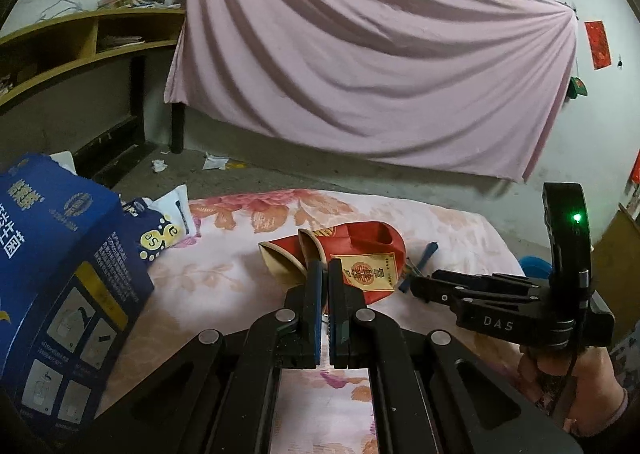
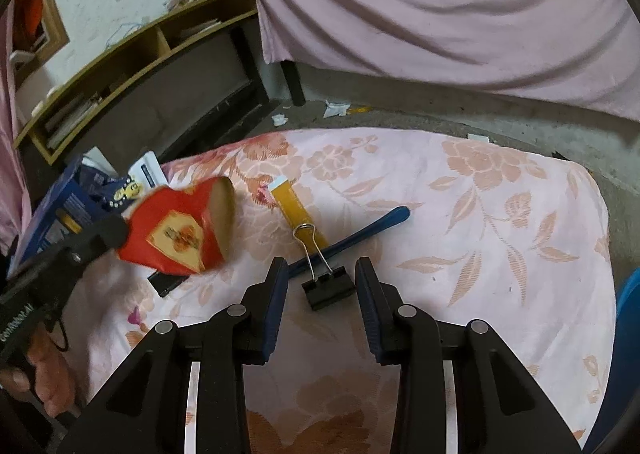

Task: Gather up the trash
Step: 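Grasp the red packet with the left tool while the right tool grasps the black binder clip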

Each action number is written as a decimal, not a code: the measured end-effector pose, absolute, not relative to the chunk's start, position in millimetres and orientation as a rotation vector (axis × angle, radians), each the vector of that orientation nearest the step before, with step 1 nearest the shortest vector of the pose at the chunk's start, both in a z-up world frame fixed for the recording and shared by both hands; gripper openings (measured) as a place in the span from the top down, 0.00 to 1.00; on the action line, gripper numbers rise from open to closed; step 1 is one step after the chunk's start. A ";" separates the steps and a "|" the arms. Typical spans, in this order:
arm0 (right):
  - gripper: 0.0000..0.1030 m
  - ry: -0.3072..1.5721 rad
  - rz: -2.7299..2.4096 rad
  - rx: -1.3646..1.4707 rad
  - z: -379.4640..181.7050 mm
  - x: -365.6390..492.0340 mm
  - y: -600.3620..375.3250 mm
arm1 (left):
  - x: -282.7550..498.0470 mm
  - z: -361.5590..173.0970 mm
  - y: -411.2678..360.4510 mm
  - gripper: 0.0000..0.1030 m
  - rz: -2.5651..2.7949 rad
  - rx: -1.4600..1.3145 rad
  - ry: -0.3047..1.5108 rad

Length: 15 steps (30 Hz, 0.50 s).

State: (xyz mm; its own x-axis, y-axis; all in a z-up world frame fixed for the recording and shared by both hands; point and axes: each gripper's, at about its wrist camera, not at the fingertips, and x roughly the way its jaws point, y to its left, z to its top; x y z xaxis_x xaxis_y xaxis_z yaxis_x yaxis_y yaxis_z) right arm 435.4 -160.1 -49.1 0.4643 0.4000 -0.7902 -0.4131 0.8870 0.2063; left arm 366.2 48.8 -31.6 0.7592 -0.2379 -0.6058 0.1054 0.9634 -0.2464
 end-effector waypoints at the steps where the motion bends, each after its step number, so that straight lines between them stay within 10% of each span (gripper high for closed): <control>1: 0.68 0.977 0.496 -0.011 -51.0 436.9 -161.0 | 367.0 -32.0 48.9 1.00 -0.182 -0.202 0.688; 15: 0.75 0.817 0.491 0.003 -28.4 406.4 -175.0 | 330.9 -14.6 42.3 1.00 -0.114 -0.143 0.519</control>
